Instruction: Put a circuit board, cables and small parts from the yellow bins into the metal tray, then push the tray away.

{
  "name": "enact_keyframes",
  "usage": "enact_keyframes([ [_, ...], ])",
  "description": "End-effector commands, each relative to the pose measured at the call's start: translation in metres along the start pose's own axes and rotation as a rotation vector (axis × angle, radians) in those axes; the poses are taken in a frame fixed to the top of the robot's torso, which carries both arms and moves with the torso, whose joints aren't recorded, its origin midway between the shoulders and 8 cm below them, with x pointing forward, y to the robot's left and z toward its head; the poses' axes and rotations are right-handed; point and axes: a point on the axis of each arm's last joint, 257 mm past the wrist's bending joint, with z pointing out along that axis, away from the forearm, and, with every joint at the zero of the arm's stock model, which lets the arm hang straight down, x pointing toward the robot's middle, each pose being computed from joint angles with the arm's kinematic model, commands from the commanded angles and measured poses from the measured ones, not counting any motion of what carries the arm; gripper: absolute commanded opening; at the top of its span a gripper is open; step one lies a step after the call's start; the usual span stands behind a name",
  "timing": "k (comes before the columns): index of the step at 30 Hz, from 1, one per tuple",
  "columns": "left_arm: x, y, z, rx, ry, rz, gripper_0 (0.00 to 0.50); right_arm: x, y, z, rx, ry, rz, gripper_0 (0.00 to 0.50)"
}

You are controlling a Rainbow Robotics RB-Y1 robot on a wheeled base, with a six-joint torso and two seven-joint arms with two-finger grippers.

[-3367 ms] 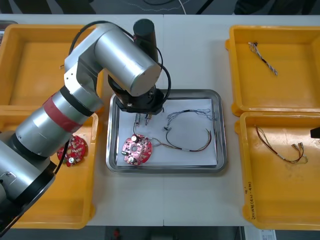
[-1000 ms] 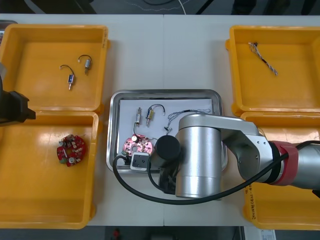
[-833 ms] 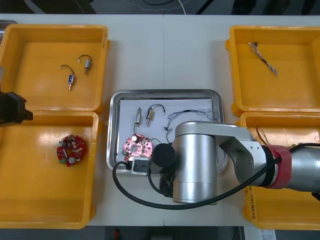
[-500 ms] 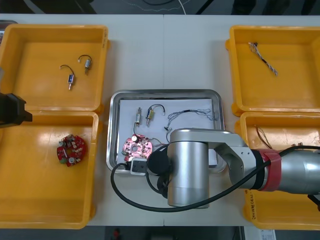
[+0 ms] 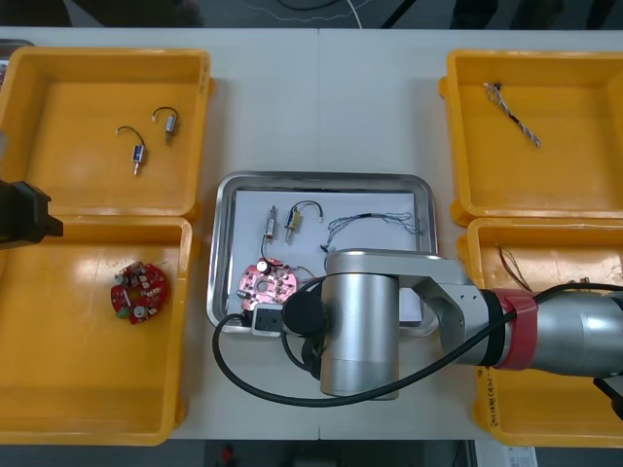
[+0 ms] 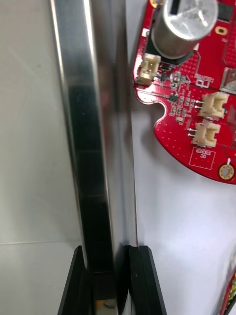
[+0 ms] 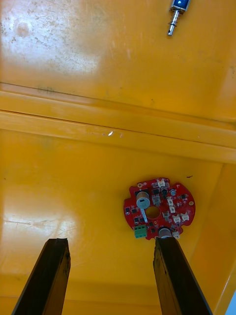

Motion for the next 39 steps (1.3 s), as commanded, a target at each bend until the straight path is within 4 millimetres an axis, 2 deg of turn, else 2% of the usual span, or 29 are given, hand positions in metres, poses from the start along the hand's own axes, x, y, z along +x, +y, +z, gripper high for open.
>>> enact_keyframes([
  [1,-0.004,0.015,-0.013,-0.04,-0.024,0.121,0.5,-0.019,-0.006,-0.009,0.034,-0.033,-0.061,0.0],
  [5,-0.004,0.015,-0.013,-0.04,-0.024,0.121,0.5,-0.018,-0.014,-0.011,0.056,-0.031,-0.069,0.0],
  [12,-0.004,0.015,-0.013,-0.04,-0.024,0.121,0.5,-0.013,-0.04,-0.013,0.107,-0.011,-0.074,0.0],
  [22,-0.004,0.015,-0.013,-0.04,-0.024,0.121,0.5,-0.016,-0.095,-0.022,0.21,0.025,-0.085,0.0],
  [28,-0.004,0.015,-0.013,-0.04,-0.024,0.121,0.5,-0.023,-0.121,-0.03,0.258,0.033,-0.09,0.0],
  [39,-0.004,0.015,-0.013,-0.04,-0.024,0.121,0.5,-0.037,-0.154,-0.042,0.337,0.026,-0.126,0.0],
])
